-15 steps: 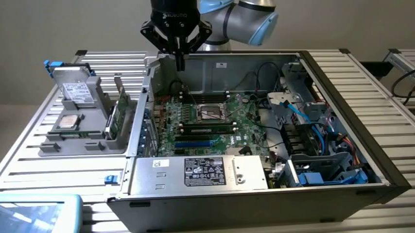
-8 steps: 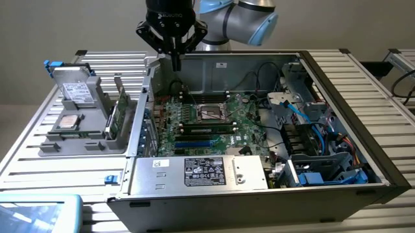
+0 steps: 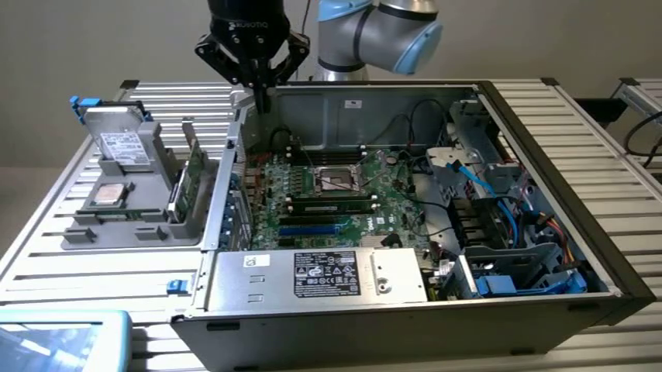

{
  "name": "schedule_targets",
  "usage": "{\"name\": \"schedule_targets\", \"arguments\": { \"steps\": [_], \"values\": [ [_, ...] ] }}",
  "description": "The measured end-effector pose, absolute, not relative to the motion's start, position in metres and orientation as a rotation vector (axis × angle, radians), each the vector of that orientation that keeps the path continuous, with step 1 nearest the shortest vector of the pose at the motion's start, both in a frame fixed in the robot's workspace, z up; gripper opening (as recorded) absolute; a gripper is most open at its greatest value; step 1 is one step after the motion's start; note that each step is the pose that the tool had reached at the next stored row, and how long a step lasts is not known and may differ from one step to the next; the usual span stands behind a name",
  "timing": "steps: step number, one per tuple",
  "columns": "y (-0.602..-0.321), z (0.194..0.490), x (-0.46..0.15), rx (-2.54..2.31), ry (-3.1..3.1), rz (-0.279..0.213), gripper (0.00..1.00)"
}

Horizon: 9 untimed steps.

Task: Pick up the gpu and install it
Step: 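Reach for the gpu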

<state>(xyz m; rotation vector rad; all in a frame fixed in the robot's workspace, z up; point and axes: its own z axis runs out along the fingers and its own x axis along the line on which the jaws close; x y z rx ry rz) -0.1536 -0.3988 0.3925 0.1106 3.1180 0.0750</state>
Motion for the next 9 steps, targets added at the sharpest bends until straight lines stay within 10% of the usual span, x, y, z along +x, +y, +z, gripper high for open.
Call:
{"name": "schedule_targets", "arguments": {
  "steps": [9],
  "values": [
    [-0.398, 0.390, -0.194, 0.110, 3.118, 0.075, 0.12]
  ]
}}
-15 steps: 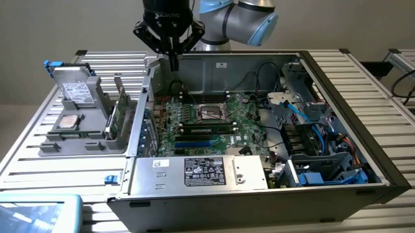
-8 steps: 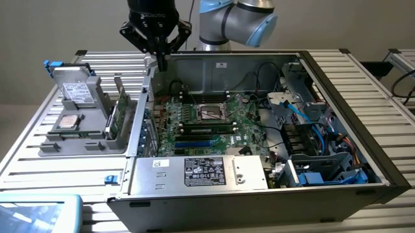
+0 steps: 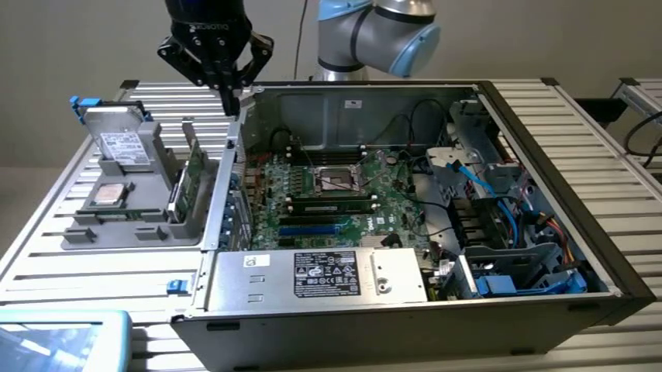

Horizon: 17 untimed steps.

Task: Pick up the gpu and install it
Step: 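Reach for the gpu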

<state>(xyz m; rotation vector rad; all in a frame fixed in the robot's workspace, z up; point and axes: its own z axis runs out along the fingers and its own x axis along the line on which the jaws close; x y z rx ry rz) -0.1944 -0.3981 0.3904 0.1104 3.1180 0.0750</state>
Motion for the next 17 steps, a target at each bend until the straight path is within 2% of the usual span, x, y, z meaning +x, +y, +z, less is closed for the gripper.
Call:
{"name": "schedule_targets", "arguments": {
  "steps": [17],
  "values": [
    [-0.397, 0.378, -0.272, 0.111, 3.119, 0.077, 0.12]
  ]
}}
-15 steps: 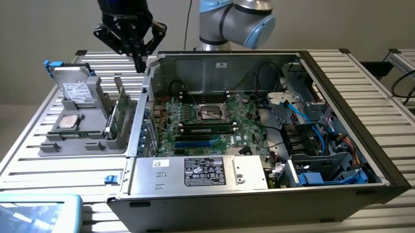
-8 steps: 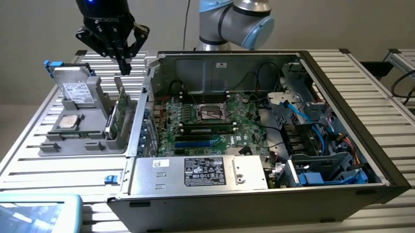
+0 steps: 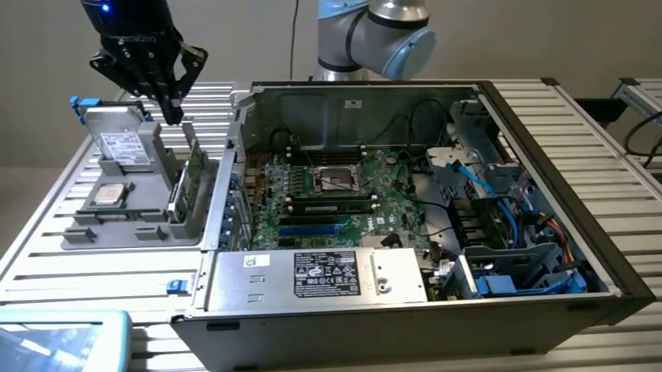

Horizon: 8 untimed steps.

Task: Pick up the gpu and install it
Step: 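Reach for the gpu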

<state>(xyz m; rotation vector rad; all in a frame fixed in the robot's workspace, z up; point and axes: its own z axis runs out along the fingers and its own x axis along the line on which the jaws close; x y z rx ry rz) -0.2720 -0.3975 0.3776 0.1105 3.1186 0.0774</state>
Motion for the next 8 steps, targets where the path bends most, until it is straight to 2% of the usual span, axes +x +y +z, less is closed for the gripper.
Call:
{"name": "schedule_targets", "arguments": {
  "steps": [8],
  "values": [
    [-0.395, 0.366, -0.292, 0.111, 3.119, 0.084, 0.12]
  ]
}}
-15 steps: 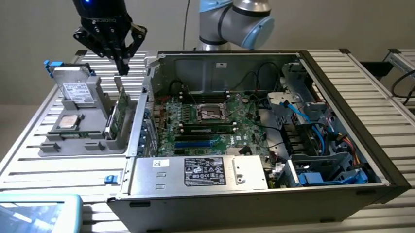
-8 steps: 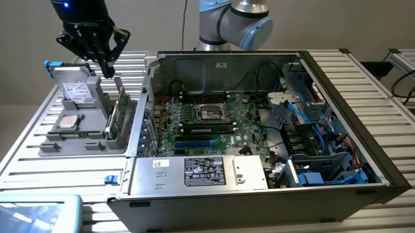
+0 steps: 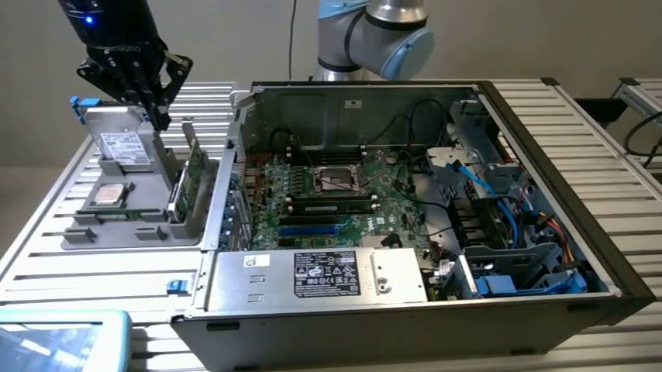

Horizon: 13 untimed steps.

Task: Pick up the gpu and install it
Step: 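Reach for the gpu, then pick up the gpu and move the gpu toward the slot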

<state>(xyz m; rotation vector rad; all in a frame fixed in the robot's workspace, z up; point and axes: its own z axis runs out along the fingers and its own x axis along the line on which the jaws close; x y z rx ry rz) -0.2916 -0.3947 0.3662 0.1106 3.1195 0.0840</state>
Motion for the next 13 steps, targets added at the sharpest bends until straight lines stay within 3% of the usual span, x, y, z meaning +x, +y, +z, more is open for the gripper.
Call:
{"name": "schedule_targets", "arguments": {
  "steps": [13],
  "values": [
    [-0.3850, 0.3571, -0.2943, 0.111, 3.120, 0.093, 0.12]
  ]
}}
